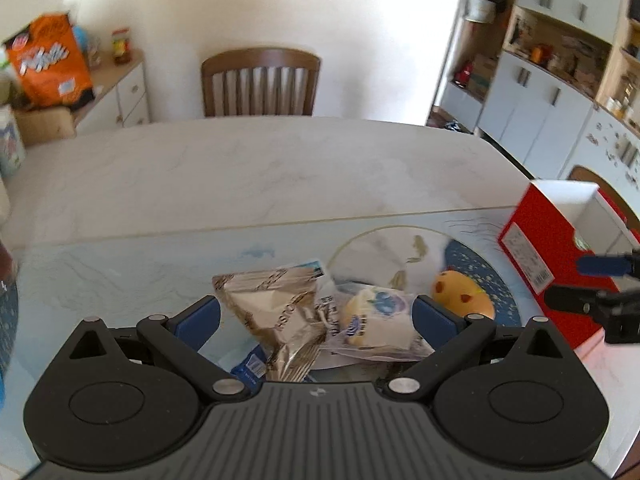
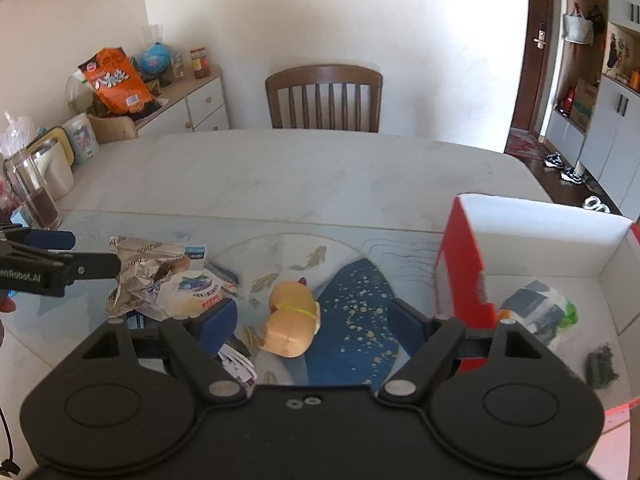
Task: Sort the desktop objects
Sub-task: 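Grasp silver snack bag with left tool while right grasps yellow pig toy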
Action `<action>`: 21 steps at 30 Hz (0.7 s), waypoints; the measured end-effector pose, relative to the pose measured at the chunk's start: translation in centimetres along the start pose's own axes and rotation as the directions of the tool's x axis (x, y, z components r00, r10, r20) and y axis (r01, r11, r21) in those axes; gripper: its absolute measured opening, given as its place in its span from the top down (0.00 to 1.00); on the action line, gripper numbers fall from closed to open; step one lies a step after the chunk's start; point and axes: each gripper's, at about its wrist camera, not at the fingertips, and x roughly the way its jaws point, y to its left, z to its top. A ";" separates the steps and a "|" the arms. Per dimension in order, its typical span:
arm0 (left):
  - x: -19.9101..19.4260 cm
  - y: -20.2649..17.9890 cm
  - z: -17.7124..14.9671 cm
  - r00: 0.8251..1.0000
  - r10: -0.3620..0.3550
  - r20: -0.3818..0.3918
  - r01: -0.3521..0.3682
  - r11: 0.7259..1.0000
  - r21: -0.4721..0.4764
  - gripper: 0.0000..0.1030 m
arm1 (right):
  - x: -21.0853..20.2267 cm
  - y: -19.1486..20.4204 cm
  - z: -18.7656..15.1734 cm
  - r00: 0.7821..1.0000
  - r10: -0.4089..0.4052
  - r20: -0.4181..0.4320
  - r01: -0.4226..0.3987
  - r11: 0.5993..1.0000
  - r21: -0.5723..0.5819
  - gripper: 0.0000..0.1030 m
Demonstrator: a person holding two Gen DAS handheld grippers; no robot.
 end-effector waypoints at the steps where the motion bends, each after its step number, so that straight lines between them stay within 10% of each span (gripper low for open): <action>1: 0.2 0.3 -0.1 1.000 0.007 -0.002 -0.007 1.000 -0.016 0.01 | 0.3 0.2 0.0 1.000 0.005 0.001 -0.005 1.000 0.000 0.21; 21: 5.0 2.3 -0.9 0.997 0.052 -0.055 -0.055 0.997 -0.045 0.01 | 6.3 1.3 -0.9 0.997 -0.030 -0.078 0.028 0.999 -0.021 0.25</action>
